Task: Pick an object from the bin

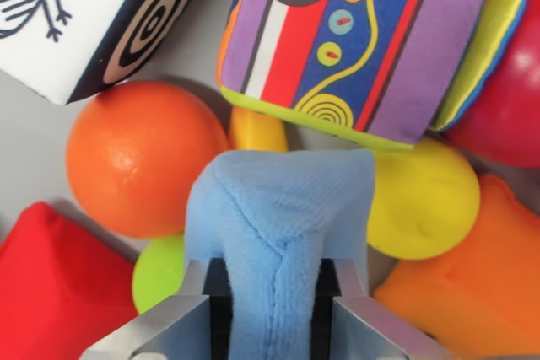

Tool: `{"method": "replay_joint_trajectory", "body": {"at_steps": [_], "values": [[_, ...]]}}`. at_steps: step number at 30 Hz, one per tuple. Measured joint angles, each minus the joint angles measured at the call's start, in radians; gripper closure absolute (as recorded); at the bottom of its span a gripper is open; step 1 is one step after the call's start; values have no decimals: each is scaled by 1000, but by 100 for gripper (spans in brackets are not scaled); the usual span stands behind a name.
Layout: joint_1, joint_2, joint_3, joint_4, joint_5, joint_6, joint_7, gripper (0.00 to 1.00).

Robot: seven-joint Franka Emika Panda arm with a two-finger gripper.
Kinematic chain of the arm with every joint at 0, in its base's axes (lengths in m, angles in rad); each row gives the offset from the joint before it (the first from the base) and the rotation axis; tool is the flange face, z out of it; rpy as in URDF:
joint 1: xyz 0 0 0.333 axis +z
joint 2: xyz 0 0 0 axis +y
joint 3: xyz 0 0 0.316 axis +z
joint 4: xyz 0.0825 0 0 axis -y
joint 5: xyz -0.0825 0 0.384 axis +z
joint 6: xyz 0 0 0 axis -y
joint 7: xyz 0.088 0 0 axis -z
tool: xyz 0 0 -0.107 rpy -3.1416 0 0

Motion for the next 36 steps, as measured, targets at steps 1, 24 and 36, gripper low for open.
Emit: {"method": "replay_joint_trajectory", "body": {"at_steps": [1, 24, 36], "values": [[0, -9, 0, 0, -1, -9, 1, 100], [0, -198, -1, 47, -18, -243, 11, 100], [0, -274, -1, 104, -22, -375, 15, 100]]}}
